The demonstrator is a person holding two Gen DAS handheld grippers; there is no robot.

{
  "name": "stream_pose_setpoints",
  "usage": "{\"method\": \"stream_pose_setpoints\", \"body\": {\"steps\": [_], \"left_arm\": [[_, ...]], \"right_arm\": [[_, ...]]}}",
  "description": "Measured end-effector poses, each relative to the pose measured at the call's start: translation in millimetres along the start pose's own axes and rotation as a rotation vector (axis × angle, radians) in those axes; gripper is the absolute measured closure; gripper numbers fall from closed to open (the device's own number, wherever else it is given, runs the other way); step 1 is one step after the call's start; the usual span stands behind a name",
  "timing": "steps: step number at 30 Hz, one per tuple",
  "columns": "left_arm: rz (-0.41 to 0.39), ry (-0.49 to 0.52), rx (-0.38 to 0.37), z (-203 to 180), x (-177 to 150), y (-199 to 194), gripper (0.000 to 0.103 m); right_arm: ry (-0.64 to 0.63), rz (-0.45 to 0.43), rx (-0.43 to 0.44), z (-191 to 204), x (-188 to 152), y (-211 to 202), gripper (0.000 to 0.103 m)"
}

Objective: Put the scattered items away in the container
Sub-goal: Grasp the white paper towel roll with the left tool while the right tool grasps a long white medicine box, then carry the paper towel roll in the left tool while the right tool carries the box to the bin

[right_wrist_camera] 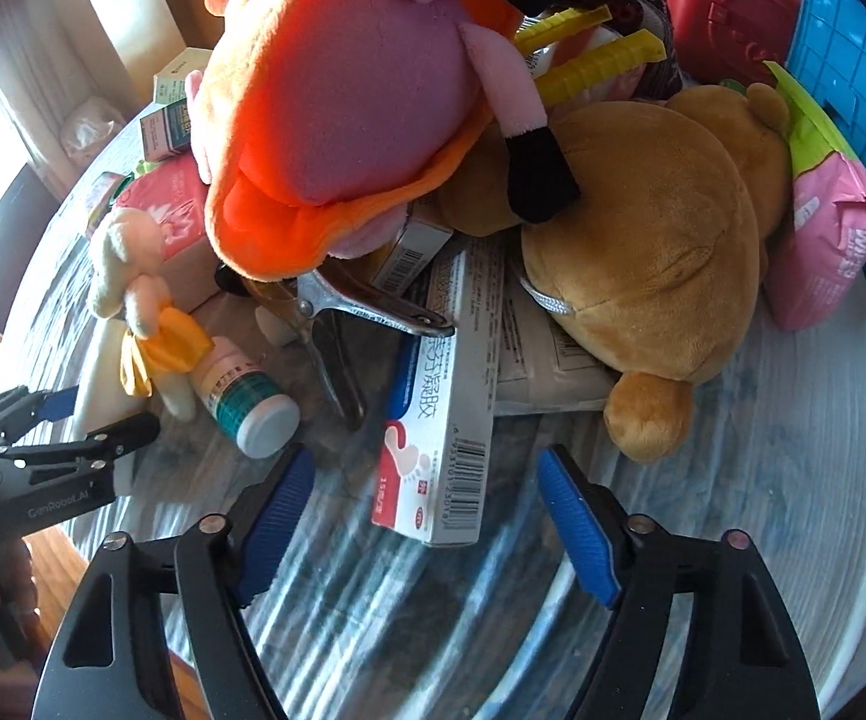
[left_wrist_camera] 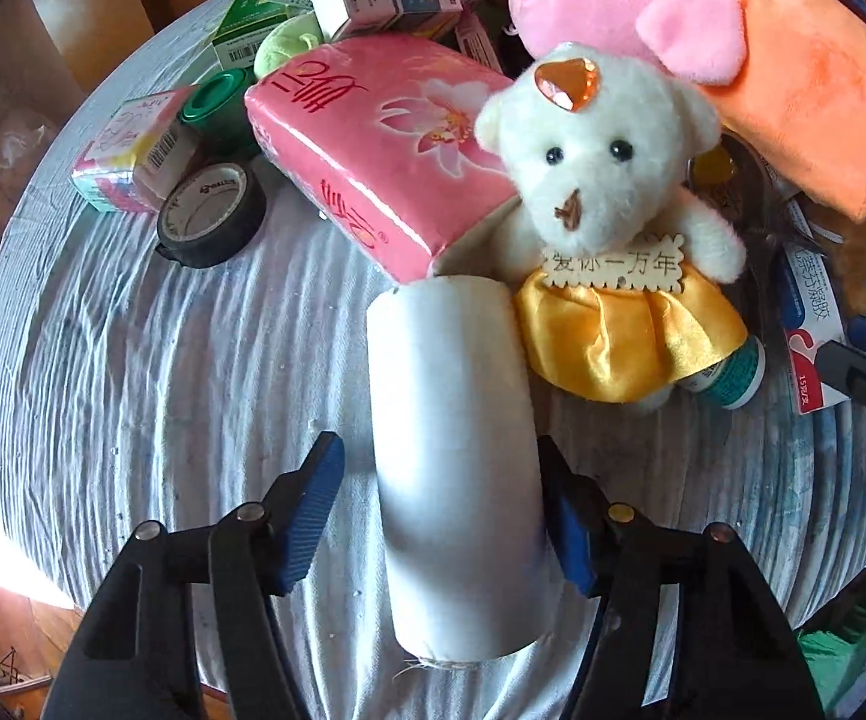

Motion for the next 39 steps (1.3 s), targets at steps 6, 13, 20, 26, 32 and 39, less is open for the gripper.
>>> {"method": "stream_pose_setpoints", "body": {"steps": [6,13,20,26,32,39], "left_arm": [[-0.02,0.064,-0.004,1.4,-2.9,-3.9,0.057],[-0.041,0.115,0.005,2.2,-1.9,-6.6,0.056],[-0.035,0.1,-0.037,2.3,0.0,-6.3,0.058],[-0.035,0.077,-0.074,3.6,-1.4,-11.8,0.058],[-0.062,0.088,-0.068,-0.2,0.8,-24.9,0.058],[-0.067,0.088,-0.06,-11.6,-0.6,-27.4,0.058]], "right_arm": [[0.002,0.03,-0.024,5.9,12.3,17.6,0.056],[0.006,0.056,-0.032,13.6,24.8,32.0,0.056],[0.094,0.058,0.059,-1.5,21.2,23.0,0.076],[0.121,0.073,0.098,-14.8,11.6,12.0,0.079],[0.134,0.061,0.122,-24.2,6.3,-3.5,0.08],[0.139,0.056,0.16,-36.9,-4.1,-12.3,0.079]]}}
Point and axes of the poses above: each gripper's, at about its wrist camera, not at the fingertips, and y roughly the way its jaws point, z to its left, x to its top, the point moved 4 cm from there along y, roughly the way its jaws point, and after that the axes turned 8 degrees about z, right-handed, at the moved point
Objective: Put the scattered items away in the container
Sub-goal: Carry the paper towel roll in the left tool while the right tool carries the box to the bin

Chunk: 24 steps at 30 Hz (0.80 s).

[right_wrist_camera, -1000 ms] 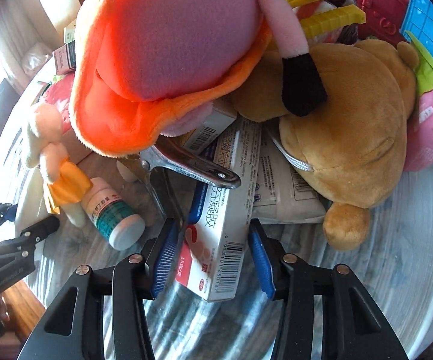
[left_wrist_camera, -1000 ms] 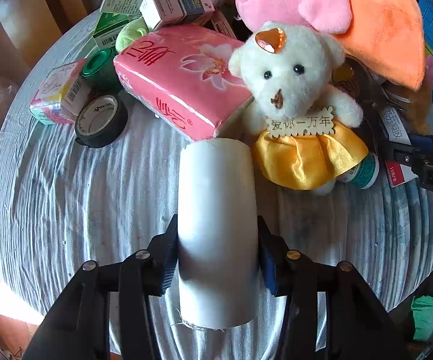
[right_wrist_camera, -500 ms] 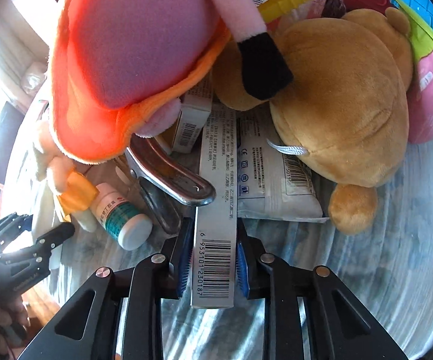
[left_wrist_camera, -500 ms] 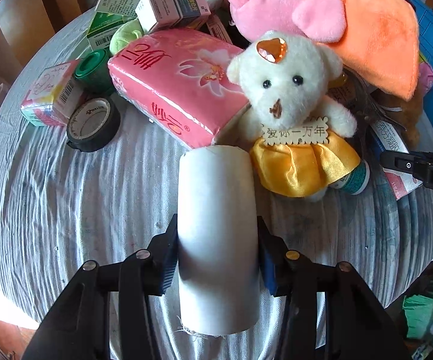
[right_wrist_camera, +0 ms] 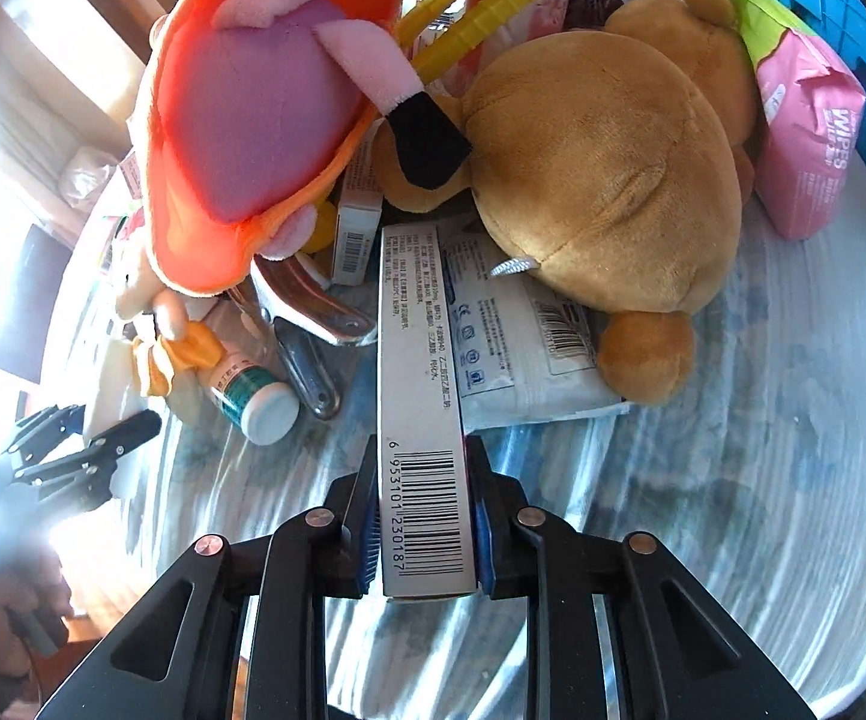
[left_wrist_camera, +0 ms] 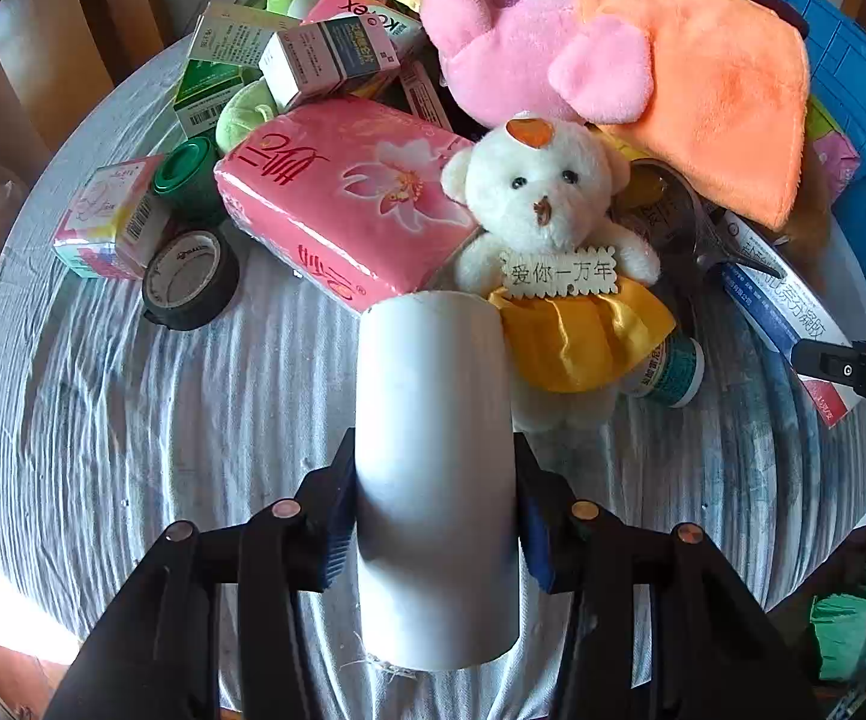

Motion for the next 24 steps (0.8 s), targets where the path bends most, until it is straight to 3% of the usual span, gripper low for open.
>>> {"method": "stream_pose_setpoints", "body": {"steps": [5,24], "left_arm": [[-0.004,0.001,0.0,-5.8,3.3,-4.3,0.058],[-0.054,-0.023,0.017,-8.8,9.1,-38.8,0.058]], "right_arm": [[0.0,-0.008,0.039,-8.6,-10.6,-10.7,0.08],[-0.021,-0.05,0.025,-1.9,-32.1,-42.1,0.081]]}}
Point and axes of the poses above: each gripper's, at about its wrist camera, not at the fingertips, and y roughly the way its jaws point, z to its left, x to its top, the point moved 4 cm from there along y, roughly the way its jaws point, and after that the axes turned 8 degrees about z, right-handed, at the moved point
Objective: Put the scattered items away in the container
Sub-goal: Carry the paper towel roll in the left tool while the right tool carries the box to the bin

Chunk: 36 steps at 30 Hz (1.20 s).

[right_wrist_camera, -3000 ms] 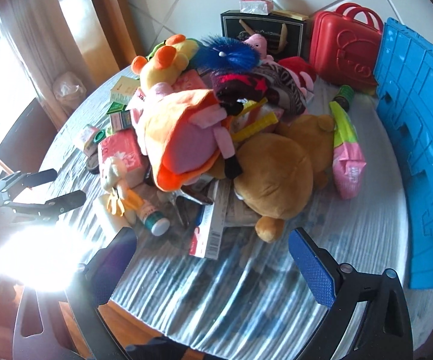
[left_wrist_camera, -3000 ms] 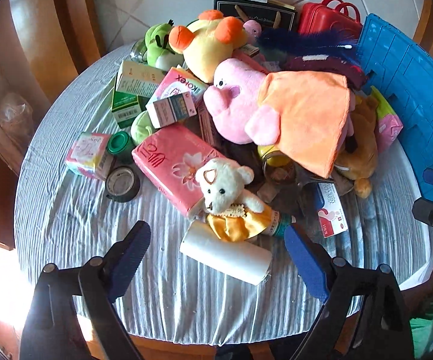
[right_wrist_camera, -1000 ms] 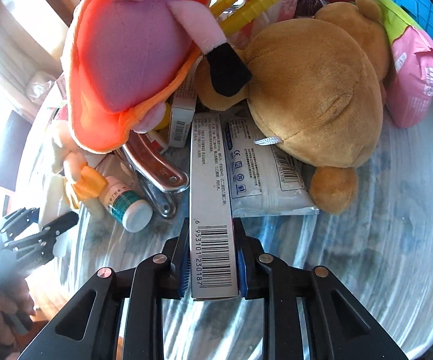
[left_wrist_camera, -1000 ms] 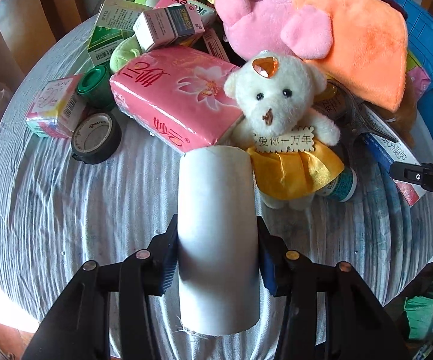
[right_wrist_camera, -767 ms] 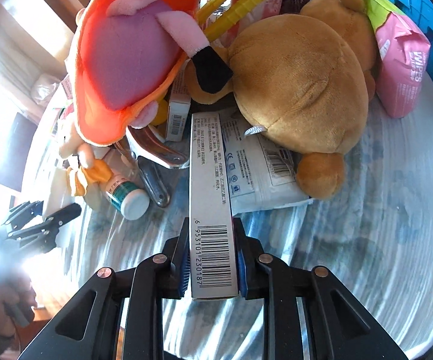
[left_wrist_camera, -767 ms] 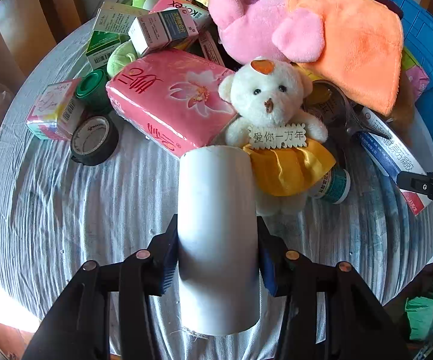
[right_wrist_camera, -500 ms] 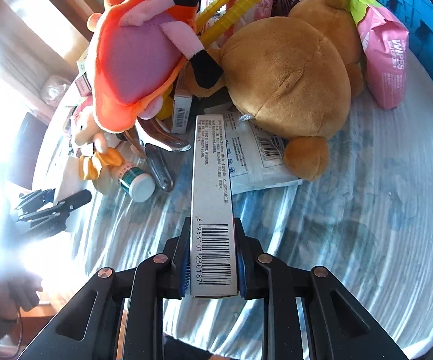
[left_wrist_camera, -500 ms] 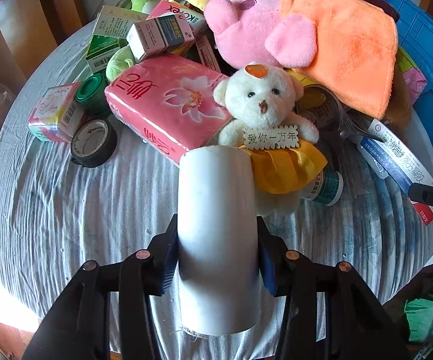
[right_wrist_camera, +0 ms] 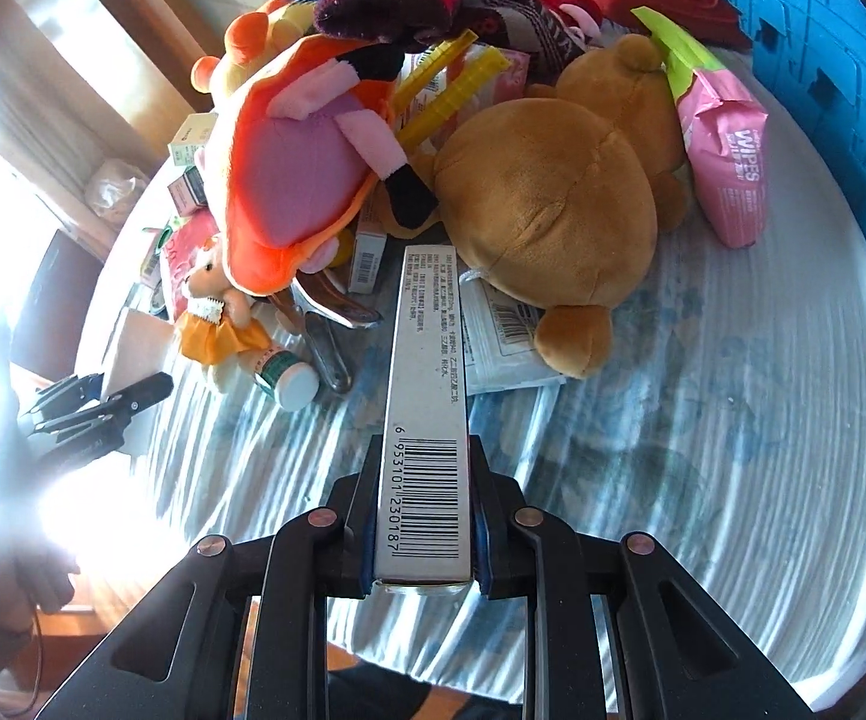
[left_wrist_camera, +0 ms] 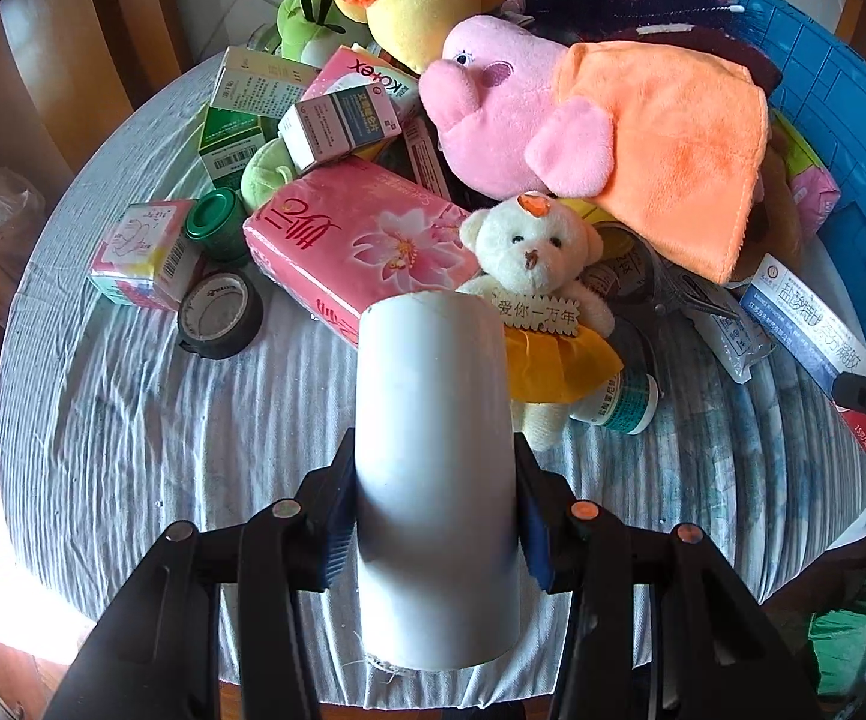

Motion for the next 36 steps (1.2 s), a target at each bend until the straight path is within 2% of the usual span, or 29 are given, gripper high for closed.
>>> {"method": "stream_pose_setpoints", "body": {"steps": [7,15,36], "left_arm": [[-0.027,0.009,0.011,-4.6,3.0,-21.6,0.058],[-0.08,0.042,0.014,-6.6,32.8,-44.3,0.058],[-0.277,0.125,0.035,-79.4,103.3,-146.7,0.058]], "right_arm": [[-0.007,-0.04,0.001,0.3,0.4,-25.9,0.081],[-0.023,-0.108,0.004,-0.9,5.3,-68.3,0.081],[-0.093,-0.26,0.001,-12.9,34.2,-170.0,0.081]]}}
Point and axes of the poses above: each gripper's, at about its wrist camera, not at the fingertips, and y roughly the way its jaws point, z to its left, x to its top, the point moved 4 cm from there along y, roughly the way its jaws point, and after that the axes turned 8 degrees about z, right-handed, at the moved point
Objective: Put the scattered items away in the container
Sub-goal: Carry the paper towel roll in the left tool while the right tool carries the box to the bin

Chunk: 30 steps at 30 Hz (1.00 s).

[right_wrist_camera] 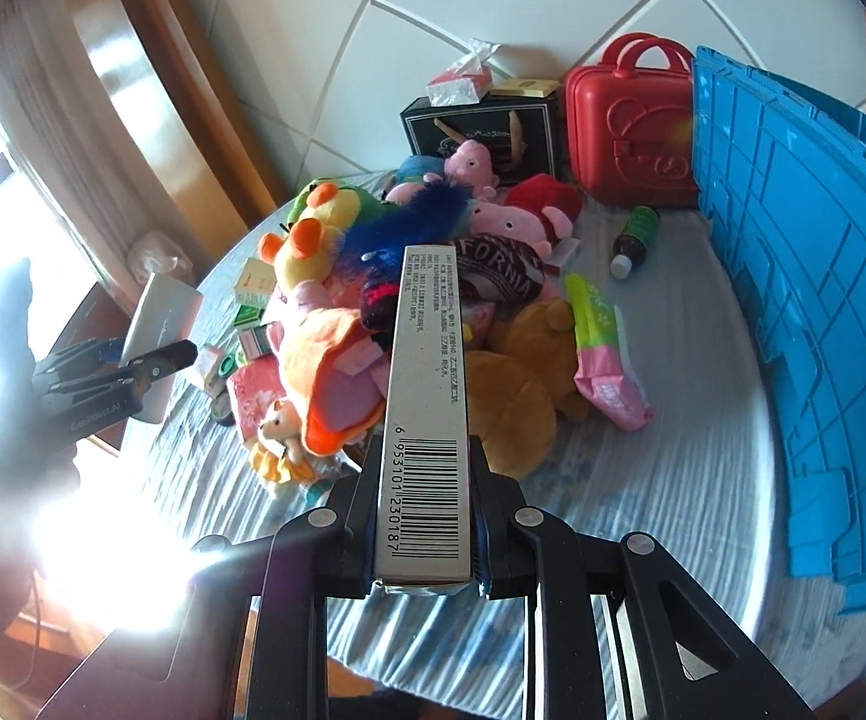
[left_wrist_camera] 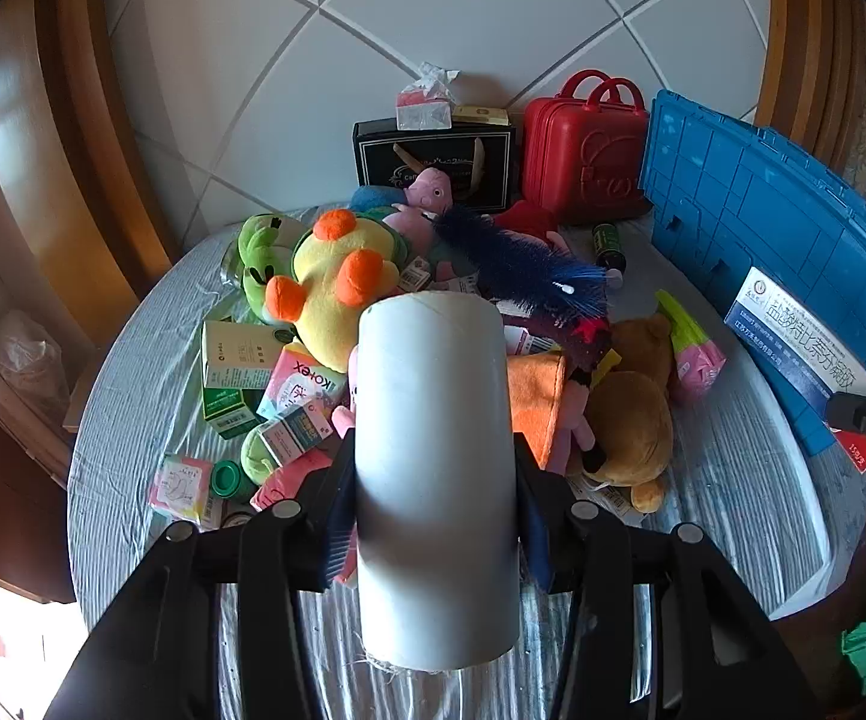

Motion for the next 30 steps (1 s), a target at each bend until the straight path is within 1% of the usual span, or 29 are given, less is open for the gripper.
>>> {"method": "stream_pose_setpoints", "body": {"steps": [5,9,18,30], "left_arm": [[-0.039,0.011,0.008,-15.9,23.2,-18.4,0.058],[-0.066,0.023,-0.005,-33.1,42.5,-30.8,0.058],[-0.11,0.052,-0.026,-77.3,74.3,-40.5,0.058],[-0.161,0.087,-0.046,-129.3,118.7,-49.4,0.058]], "right_arm": [[-0.013,-0.04,-0.002,-6.0,13.7,-19.7,0.081],[-0.017,-0.068,0.002,-12.2,23.0,-34.9,0.081],[-0.02,-0.121,0.001,-35.4,40.6,-67.6,0.081],[0.008,-0.197,-0.005,-79.8,60.8,-110.8,0.081]]}}
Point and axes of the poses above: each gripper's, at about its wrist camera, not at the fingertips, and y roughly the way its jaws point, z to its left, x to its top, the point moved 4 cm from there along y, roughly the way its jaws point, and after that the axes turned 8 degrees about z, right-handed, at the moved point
